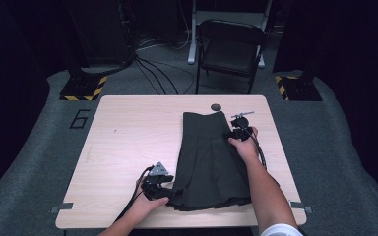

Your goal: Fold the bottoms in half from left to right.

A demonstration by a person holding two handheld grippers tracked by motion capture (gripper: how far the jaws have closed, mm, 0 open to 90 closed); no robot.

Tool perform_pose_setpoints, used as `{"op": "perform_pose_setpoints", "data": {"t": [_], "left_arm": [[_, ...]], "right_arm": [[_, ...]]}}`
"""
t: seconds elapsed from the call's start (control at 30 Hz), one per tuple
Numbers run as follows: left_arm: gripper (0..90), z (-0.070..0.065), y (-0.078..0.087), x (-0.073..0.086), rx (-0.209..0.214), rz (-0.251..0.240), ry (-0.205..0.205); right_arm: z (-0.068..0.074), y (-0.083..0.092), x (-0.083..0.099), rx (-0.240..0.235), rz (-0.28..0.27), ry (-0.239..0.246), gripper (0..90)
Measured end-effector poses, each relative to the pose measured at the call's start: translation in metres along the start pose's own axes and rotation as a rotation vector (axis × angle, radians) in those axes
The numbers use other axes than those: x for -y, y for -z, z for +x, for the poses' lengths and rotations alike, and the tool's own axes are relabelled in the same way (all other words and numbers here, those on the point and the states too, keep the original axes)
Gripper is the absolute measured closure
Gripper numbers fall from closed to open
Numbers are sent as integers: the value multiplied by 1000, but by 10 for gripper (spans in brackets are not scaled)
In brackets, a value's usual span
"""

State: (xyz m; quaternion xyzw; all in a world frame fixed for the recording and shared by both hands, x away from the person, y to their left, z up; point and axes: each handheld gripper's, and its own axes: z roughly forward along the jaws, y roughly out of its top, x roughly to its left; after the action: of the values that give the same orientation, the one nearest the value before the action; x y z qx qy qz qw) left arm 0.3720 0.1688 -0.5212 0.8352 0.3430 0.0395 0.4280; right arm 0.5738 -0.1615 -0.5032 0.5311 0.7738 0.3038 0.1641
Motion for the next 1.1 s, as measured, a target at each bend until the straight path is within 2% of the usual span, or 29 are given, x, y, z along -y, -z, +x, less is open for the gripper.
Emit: {"op": "perform_pose_setpoints", "data": {"t": [0.03, 0.17, 0.3, 0.4, 0.5, 0.6, 0.77, 0.8, 0.83, 0.9, 1.1], "left_arm": [[316, -1, -1, 1, 5, -2, -5], [316, -3, -4, 3, 19, -4, -1], [317, -8, -6, 3, -12, 2, -59], [322, -13, -8, 3, -42, 8, -96], [365, -17, -9, 3, -46, 13, -119], [428, -19, -10, 4, -48, 5, -125], [543, -19, -9, 4, -20, 9, -112], [573, -19, -10, 3, -27, 6, -108], [594, -17, -10, 3, -15, 3, -97], [651, -16, -10, 2, -7, 4, -76], [756, -17, -8, 1, -21, 6, -83]], "right_arm": [[0, 0, 0, 5, -7, 11, 463], [-1, -1, 5, -3, -40, 6, 463], [-3, -1, 9, -20, -52, -29, 464], [-3, -1, 9, -16, -53, -28, 467], [-3, -1, 9, -25, -54, -42, 483], [-5, -2, 11, -59, -59, -65, 544], [-6, -2, 11, -84, -55, -77, 615], [-6, -1, 11, -86, -53, -55, 641], [-6, -1, 11, -87, -50, -52, 665], [-2, 0, 10, -82, -44, -64, 700], [5, 1, 6, -42, -34, -12, 782]]}}
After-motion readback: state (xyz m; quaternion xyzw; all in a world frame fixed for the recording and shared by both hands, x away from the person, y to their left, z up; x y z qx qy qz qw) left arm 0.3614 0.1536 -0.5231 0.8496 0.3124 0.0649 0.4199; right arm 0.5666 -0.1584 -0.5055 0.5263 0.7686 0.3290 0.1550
